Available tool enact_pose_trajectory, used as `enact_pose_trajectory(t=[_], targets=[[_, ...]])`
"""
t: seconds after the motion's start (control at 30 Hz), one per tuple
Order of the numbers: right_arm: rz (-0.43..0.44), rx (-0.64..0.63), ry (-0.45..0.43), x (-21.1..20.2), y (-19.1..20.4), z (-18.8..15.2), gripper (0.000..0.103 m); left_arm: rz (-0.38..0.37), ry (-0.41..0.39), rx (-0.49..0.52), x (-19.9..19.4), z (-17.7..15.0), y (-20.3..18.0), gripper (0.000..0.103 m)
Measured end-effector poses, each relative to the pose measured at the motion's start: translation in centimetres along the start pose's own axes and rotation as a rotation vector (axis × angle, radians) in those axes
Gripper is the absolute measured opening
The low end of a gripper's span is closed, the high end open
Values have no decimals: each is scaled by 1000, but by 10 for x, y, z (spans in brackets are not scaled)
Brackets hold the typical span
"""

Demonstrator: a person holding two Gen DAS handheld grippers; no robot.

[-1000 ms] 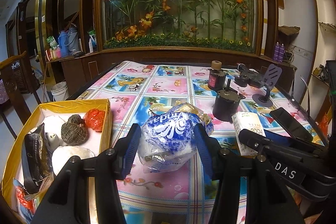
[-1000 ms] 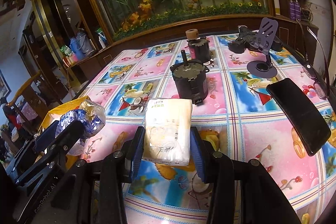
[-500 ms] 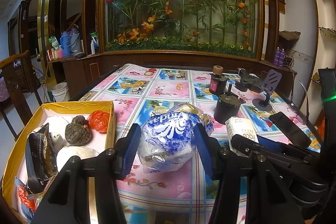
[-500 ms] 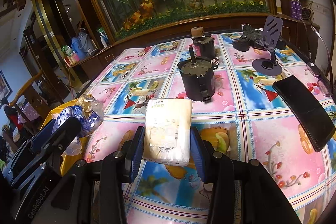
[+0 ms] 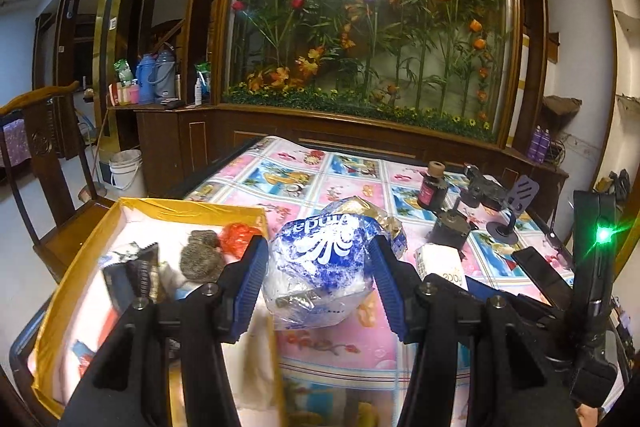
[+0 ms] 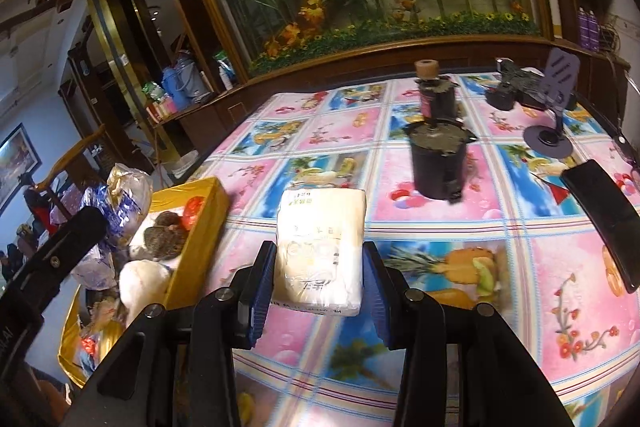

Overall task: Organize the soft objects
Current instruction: 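Lift the Vinda pack and Face pack above the table with both tools, then carry the Vinda pack and Face pack over the tray with both tools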

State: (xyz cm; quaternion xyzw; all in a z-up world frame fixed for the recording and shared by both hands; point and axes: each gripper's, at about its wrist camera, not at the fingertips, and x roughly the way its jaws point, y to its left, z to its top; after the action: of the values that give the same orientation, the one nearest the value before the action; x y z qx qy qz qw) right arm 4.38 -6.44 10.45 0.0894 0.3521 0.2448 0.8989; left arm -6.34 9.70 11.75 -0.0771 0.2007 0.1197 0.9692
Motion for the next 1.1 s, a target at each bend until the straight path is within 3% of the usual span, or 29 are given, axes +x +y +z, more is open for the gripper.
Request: enact_pose_trajectory(t=[0.23, 0.6, 0.83, 1.1], targets=[[69, -71, 14, 9, 44, -5, 46, 77, -7, -71, -10, 2, 52, 52], [163, -221, 70, 30, 123, -22, 46, 228, 89, -215, -6, -20, 151, 52], [216, -252, 125, 47, 155, -26, 46, 270, 131, -245, -8, -37, 178, 52], [202, -305, 158, 63, 181, -33, 46, 275, 166, -261, -2, -52, 188, 52]])
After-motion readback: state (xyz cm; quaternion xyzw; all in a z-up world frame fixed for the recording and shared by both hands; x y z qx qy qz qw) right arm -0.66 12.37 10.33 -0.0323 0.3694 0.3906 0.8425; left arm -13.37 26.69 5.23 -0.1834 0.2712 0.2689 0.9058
